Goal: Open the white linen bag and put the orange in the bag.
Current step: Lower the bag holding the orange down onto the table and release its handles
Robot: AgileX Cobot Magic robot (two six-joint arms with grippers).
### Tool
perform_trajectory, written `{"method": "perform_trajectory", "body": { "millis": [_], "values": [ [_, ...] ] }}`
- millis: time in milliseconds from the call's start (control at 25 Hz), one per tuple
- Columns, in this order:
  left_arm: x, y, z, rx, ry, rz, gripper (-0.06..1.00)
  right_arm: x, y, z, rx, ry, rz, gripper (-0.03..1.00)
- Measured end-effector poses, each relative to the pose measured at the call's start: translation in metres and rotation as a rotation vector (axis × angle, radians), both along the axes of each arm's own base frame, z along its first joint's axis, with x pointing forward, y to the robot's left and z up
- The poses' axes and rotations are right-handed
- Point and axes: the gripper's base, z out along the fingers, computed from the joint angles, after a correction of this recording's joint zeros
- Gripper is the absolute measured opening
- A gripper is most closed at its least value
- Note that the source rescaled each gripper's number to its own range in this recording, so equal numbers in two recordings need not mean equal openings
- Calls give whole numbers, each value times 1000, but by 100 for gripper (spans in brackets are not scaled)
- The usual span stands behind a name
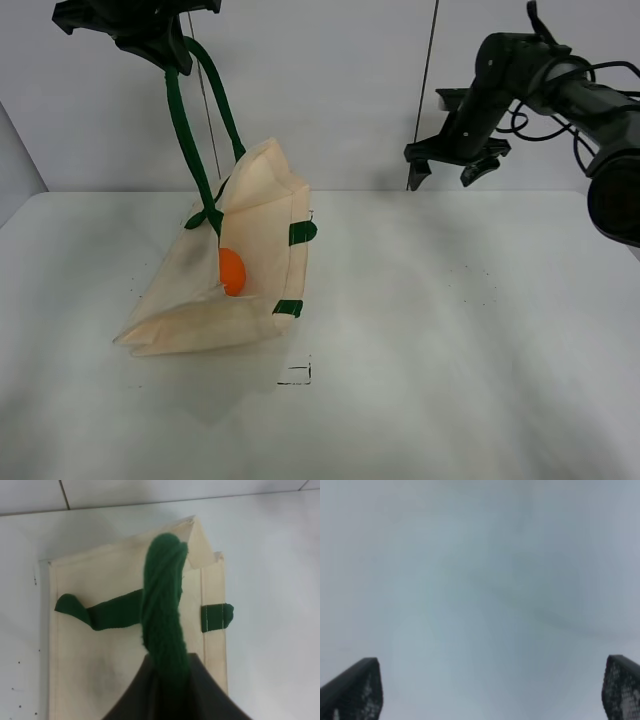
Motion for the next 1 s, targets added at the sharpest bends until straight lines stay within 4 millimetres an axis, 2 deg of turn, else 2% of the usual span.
{"method": "perform_trajectory", "body": {
  "millis": [160, 440, 600, 680, 800, 1000],
  "values": [
    [0, 0, 0, 0, 0, 0, 0, 3, -30, 0, 19, 2, -61, 100],
    [0, 0, 0, 0, 0, 0, 0, 1, -28, 3, 41, 3, -60, 100],
    [0, 0, 0, 0, 0, 0, 0, -16, -30, 16, 5, 28, -49, 100],
    [0, 0, 0, 0, 0, 0, 0, -33, -33, 28, -24, 43, -46, 100],
    [0, 0, 0, 1, 0, -1, 0, -69, -36, 46, -43, 86, -43, 100],
    [0, 0, 0, 1, 0, -2, 0, -155, -41, 63, -54, 177, -33, 100]
  ]
}}
